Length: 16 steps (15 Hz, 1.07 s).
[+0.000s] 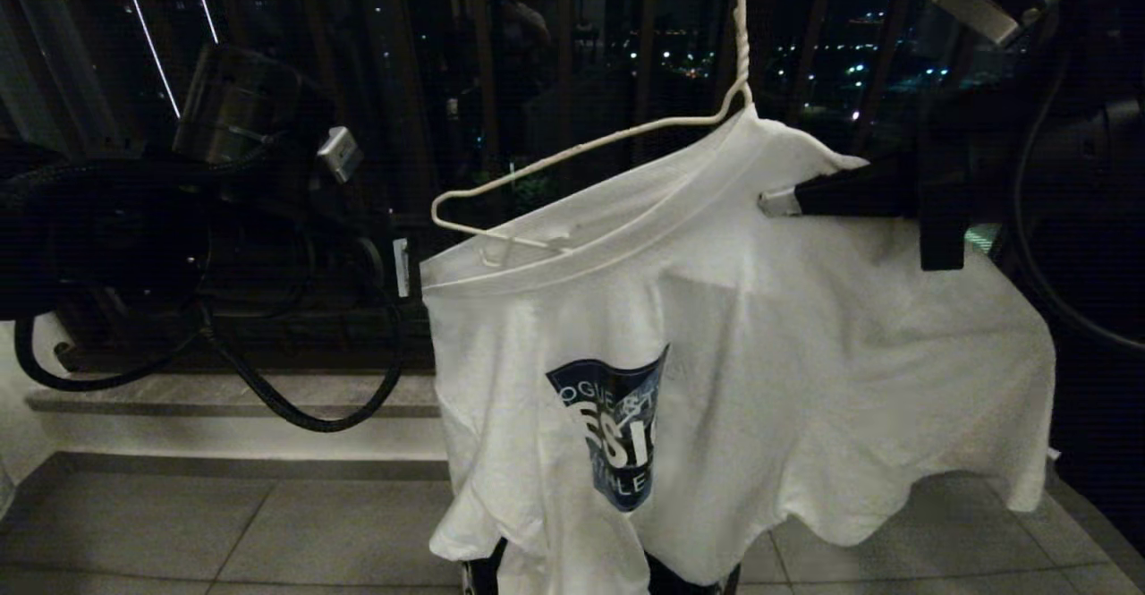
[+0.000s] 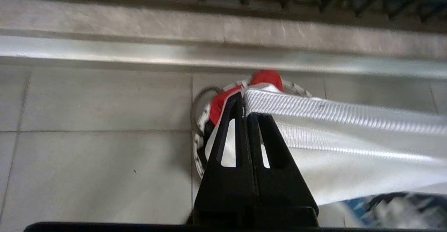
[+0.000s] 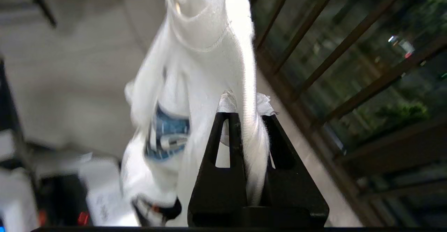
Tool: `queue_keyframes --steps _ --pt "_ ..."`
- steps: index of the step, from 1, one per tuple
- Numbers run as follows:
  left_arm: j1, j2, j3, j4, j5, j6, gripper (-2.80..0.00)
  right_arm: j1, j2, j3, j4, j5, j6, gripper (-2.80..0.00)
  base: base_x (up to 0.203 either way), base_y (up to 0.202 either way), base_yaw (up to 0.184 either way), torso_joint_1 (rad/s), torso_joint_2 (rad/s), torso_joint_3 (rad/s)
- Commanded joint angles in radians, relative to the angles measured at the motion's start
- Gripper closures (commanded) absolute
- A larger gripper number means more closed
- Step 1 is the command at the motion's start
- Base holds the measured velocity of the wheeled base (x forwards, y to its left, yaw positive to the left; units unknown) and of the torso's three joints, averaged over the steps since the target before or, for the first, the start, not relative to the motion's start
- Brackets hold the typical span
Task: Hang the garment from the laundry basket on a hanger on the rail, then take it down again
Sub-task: Hang the clothes on the clothes rack
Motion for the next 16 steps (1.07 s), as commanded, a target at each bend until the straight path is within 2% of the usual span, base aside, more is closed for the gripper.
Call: queue_keyframes --steps 1,9,12,16 --pt "0.004 0.025 0.000 0.002 -0.010 -0.002 0.00 0.000 0.002 0.005 -0.023 0.000 0.014 0.00 0.000 0.000 0.000 0.000 0.00 0.000" --pt "0.028 -0.033 -0.002 0.004 -0.016 0.008 0.00 -0.040 0.033 0.030 -0.026 -0.003 -0.008 0.00 0.000 0.000 0.000 0.000 0.00 0.000" --pt "0.037 -0.074 -0.002 0.010 -0.089 0.019 0.00 -0.058 0.052 0.050 -0.026 -0.004 -0.039 0.00 0.000 0.000 0.000 0.000 0.00 0.000" --pt "0.042 -0.074 -0.007 0.007 -0.094 0.019 0.00 -0.058 0.052 0.108 -0.026 -0.004 -0.084 0.00 0.000 0.000 0.000 0.000 0.00 0.000"
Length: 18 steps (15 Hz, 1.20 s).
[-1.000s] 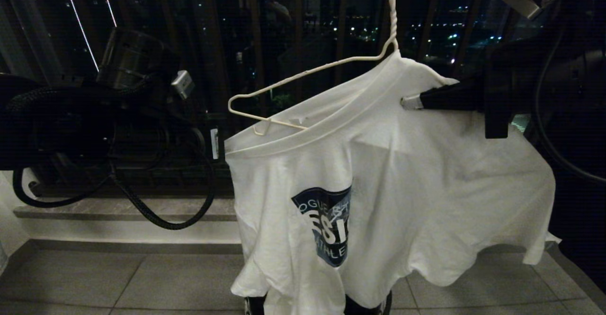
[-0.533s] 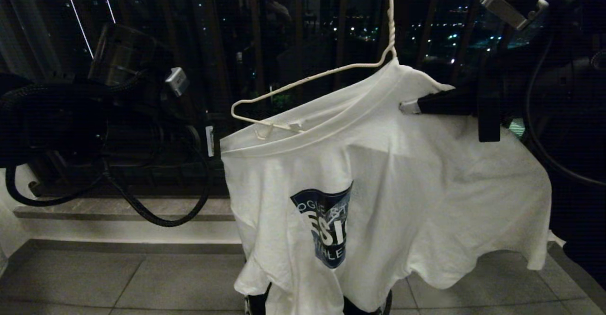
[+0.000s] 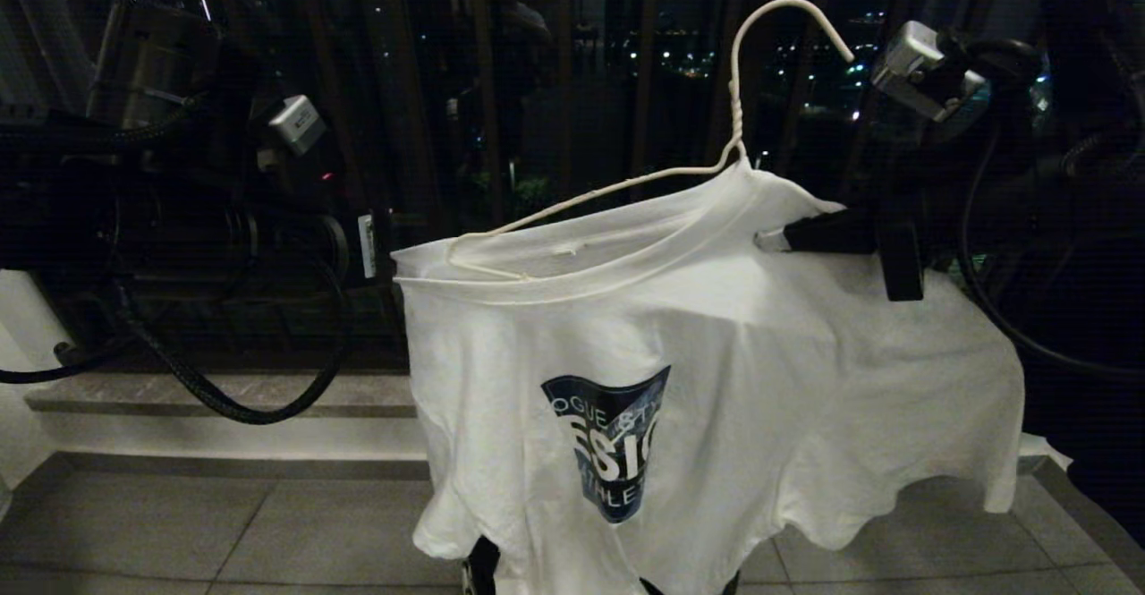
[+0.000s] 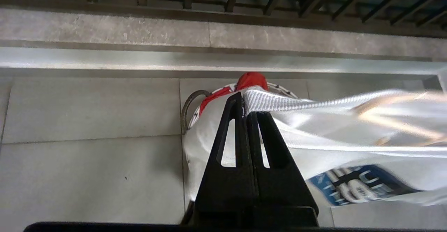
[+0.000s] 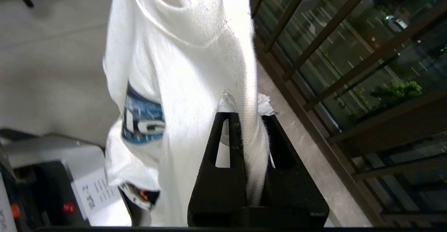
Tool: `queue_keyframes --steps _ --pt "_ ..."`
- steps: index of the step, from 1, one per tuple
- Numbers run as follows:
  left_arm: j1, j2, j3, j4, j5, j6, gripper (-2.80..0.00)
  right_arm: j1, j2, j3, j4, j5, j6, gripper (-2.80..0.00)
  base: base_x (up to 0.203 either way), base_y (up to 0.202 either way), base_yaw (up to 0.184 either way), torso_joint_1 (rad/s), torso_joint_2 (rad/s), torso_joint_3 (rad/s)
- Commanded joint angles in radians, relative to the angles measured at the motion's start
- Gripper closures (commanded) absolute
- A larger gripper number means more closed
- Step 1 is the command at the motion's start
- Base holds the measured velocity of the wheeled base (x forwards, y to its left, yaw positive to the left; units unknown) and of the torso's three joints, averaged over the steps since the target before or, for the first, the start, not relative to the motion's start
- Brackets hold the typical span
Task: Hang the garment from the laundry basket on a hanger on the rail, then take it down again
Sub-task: Hang the clothes on the clothes rack
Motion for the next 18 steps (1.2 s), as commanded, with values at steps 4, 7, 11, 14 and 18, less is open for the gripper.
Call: queue_keyframes --steps 4,7,11,14,18 --pt "-0.001 -0.001 -0.002 -0.005 0.000 -0.003 0.00 0.013 0.024 0.067 0.006 0.002 -0.067 0.00 0.000 0.000 0.000 0.000 0.00 0.000" --pt "-0.002 0.008 -0.001 -0.005 0.003 -0.003 0.00 0.056 0.045 0.067 0.008 -0.011 -0.067 0.00 0.000 0.000 0.000 0.000 0.00 0.000" --pt "-0.035 -0.006 0.000 -0.004 0.000 -0.003 0.00 0.142 0.088 0.061 0.001 -0.039 -0.049 0.00 0.000 0.000 0.000 0.000 0.00 0.000" --pt "-0.090 -0.005 -0.028 0.001 0.001 -0.005 0.00 0.193 0.127 0.059 -0.090 -0.039 0.049 0.00 0.000 0.000 0.000 0.000 0.00 0.000" --pt "-0.105 0.043 -0.272 0.145 0.007 -0.004 0.00 0.199 0.175 0.069 -0.286 -0.038 0.223 0.00 0.000 0.000 0.000 0.000 0.00 0.000"
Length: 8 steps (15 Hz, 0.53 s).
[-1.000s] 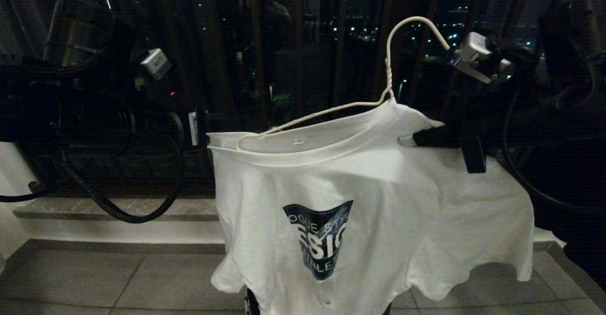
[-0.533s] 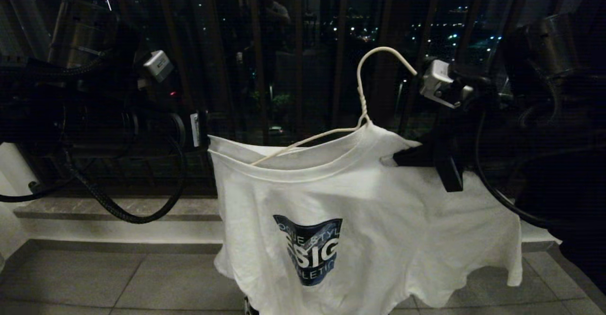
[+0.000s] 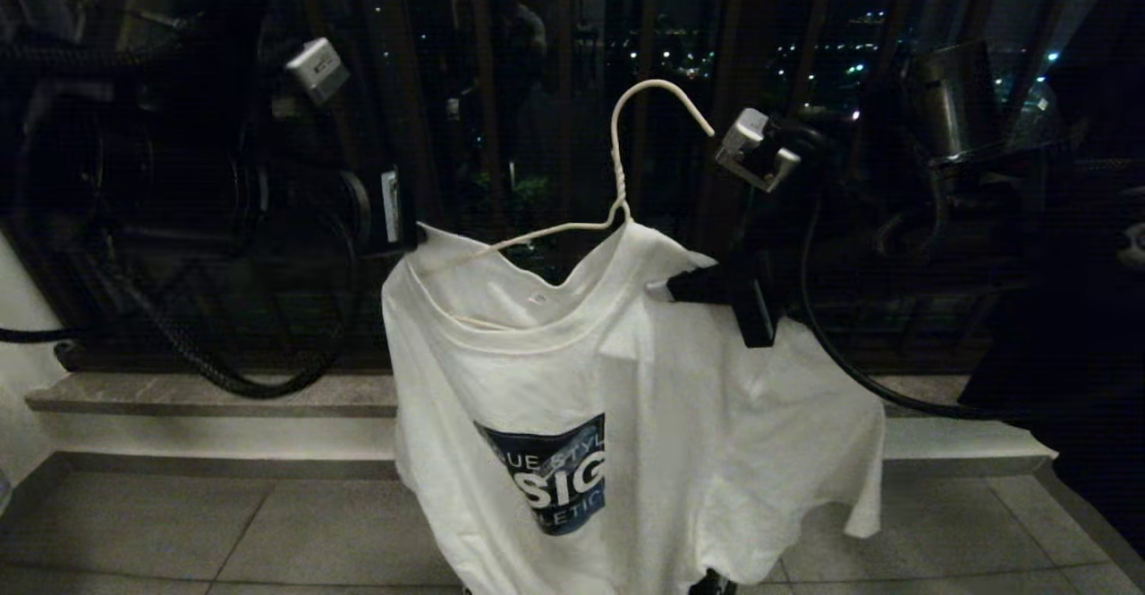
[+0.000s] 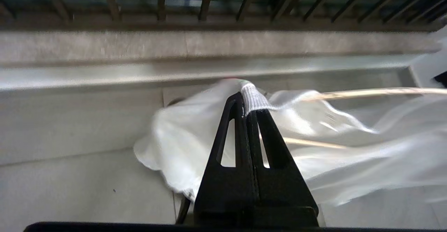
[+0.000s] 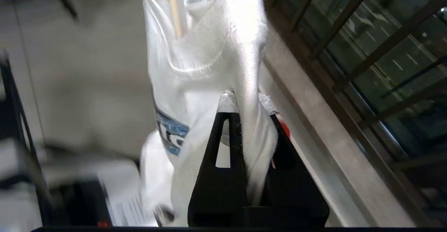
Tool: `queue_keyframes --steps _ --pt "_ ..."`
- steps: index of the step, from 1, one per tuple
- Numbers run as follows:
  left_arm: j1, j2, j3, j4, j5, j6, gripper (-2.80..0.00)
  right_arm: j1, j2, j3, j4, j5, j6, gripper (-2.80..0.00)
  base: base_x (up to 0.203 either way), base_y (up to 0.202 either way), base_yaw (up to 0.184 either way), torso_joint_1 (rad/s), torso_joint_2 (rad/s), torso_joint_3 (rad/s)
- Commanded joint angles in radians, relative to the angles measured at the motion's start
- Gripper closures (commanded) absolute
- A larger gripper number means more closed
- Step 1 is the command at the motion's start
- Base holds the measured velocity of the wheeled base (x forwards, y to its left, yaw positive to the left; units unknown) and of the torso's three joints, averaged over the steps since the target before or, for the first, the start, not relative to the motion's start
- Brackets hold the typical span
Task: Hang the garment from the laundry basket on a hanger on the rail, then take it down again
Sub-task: Hang the clothes on the clothes rack
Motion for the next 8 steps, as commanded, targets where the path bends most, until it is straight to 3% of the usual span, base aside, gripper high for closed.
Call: queue_keyframes --steps 1,4,6,8 --pt "-0.006 0.046 -0.190 0.101 0.002 0.001 0.00 0.003 0.031 0.013 -0.093 0.003 0.087 0.00 0.000 0.000 0.000 0.000 0.00 0.000" --pt "-0.033 0.149 -0.415 0.237 0.047 0.056 0.00 0.003 0.028 0.048 -0.167 0.002 0.158 0.00 0.000 0.000 0.000 0.000 0.00 0.000" --pt "-0.083 0.188 -0.429 0.228 0.161 0.125 0.00 0.003 0.023 0.077 -0.227 -0.014 0.221 0.00 0.000 0.000 0.000 0.000 0.00 0.000" --pt "-0.114 0.189 -0.430 0.223 0.170 0.129 0.00 0.003 0.017 0.120 -0.303 -0.039 0.258 0.00 0.000 0.000 0.000 0.000 0.00 0.000"
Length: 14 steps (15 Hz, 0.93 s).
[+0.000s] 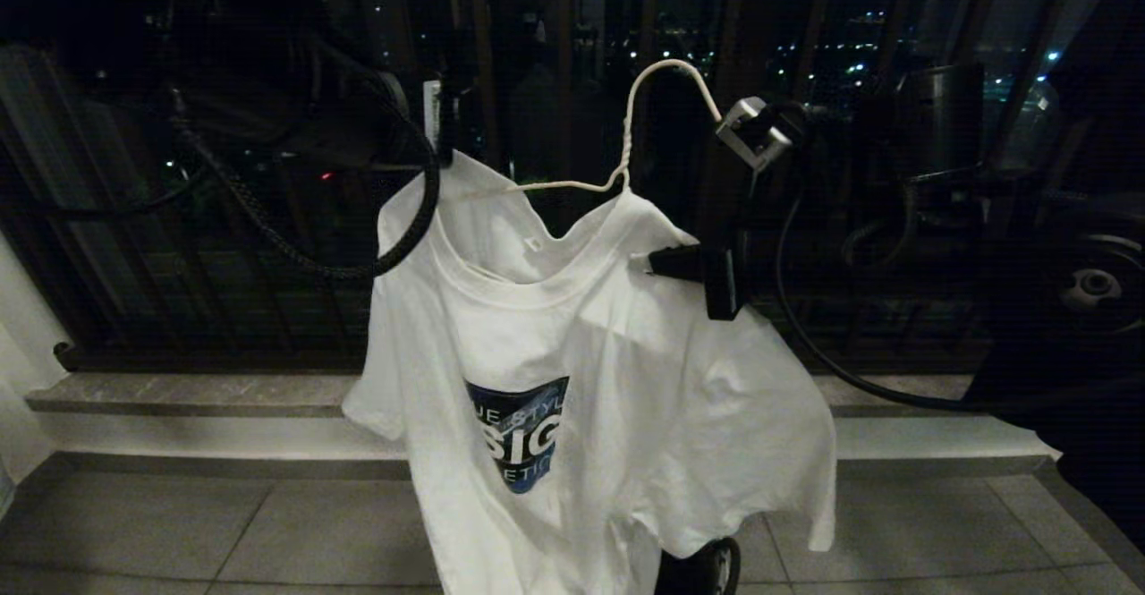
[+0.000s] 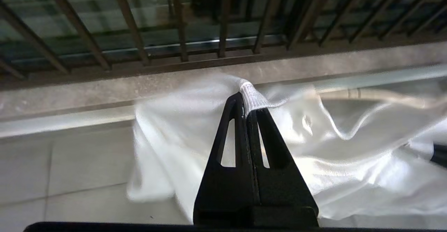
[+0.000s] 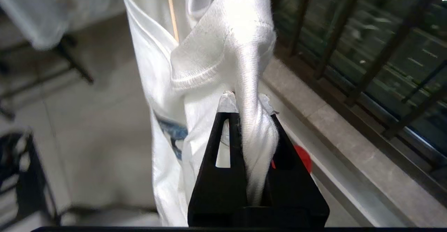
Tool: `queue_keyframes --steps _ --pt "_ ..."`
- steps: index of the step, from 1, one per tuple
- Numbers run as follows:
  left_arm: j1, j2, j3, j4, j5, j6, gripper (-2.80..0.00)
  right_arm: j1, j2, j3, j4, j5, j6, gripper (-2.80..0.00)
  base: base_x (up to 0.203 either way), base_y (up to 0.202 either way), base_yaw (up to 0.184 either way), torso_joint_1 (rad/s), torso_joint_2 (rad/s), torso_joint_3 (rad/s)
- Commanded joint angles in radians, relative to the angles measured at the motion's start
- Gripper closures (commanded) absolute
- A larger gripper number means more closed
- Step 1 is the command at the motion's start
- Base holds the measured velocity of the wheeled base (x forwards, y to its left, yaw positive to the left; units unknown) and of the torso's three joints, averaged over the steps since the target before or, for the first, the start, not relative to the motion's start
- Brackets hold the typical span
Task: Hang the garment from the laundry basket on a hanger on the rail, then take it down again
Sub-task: Hang the clothes on the clothes rack
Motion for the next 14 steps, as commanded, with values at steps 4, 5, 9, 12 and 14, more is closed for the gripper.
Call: queue_keyframes --steps 4,5,9,12,14 --pt "-0.095 0.026 -0.006 -0.016 0.002 -0.045 0.00 0.002 0.003 0.075 -0.104 -0.010 0.023 0.00 0.000 0.000 0.000 0.000 0.00 0.000" --pt "-0.120 0.025 -0.006 -0.026 0.001 -0.052 0.00 0.000 0.000 0.075 -0.105 -0.010 0.030 0.00 0.000 0.000 0.000 0.000 0.00 0.000" --pt "-0.206 0.025 -0.006 -0.067 0.000 -0.144 0.00 0.005 0.006 0.077 -0.137 -0.010 0.071 0.00 0.000 0.000 0.000 0.000 0.00 0.000" --pt "-0.233 0.024 -0.006 -0.120 0.000 -0.181 0.00 0.022 0.006 0.103 -0.266 -0.010 0.147 0.00 0.000 0.000 0.000 0.000 0.00 0.000" --pt "-0.231 0.032 -0.006 -0.130 0.001 -0.181 0.00 0.033 0.004 0.112 -0.280 -0.010 0.151 0.00 0.000 0.000 0.000 0.000 0.00 0.000"
